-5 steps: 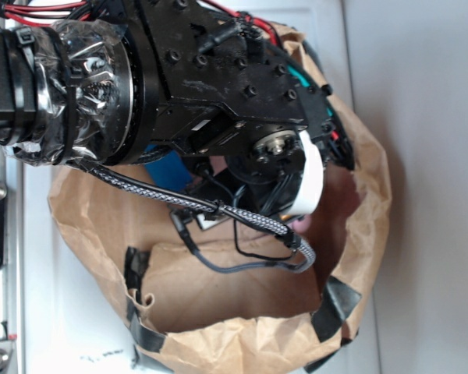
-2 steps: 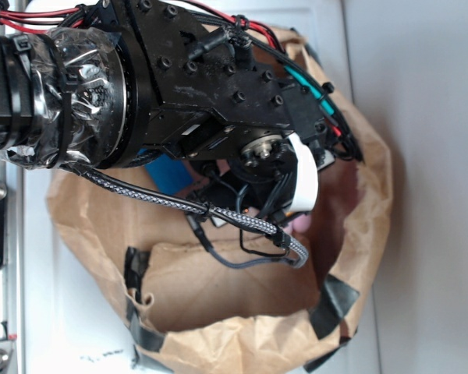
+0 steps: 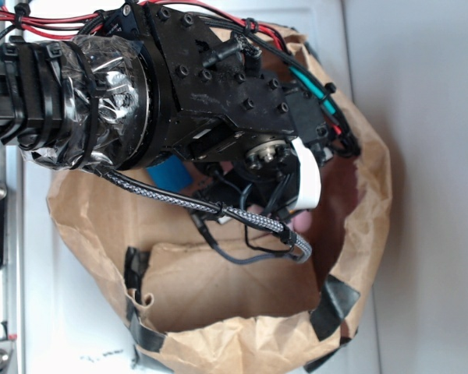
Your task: Grab the pink bunny.
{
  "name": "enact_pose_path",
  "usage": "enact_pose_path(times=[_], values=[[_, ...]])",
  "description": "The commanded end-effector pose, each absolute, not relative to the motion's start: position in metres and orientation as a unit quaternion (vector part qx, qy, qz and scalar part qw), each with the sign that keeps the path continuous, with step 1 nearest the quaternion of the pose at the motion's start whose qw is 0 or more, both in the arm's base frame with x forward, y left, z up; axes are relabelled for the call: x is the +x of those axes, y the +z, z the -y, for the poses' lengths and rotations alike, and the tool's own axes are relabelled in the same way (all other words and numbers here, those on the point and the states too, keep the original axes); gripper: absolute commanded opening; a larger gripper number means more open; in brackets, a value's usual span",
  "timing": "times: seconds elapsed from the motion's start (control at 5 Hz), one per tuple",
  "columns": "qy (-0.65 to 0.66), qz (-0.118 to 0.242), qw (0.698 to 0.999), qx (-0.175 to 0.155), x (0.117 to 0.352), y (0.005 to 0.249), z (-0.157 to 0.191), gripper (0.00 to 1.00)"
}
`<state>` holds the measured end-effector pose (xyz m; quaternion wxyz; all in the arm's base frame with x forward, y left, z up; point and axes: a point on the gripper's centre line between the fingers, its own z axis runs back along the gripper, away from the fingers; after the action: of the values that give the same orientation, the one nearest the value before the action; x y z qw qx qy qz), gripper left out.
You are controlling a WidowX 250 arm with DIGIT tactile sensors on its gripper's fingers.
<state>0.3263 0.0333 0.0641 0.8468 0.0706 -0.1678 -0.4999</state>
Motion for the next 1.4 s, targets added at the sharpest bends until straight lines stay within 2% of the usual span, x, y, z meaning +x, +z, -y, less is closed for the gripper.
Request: enact_pose_path(times=[0.0, 0.2, 0.4, 0.6, 0.8, 1.2], values=[[-0.501, 0.18, 0.843, 0.082, 0.34, 0.064, -0.02, 1.0], [-0.499, 0.183, 0.843, 0.084, 0.333, 0.065, -0.005, 1.0], [-0.486, 0.185, 0.849, 0.09, 0.346, 0.069, -0.01, 1.0], [-0.488, 0.175, 0.85, 0.088, 0.357, 0.062, -0.017, 1.0], [-0.493, 0.163, 0.85, 0.084, 0.36, 0.052, -0.014, 1.0], [-0.495, 0.166, 0.849, 0.082, 0.36, 0.054, -0.015, 0.96]])
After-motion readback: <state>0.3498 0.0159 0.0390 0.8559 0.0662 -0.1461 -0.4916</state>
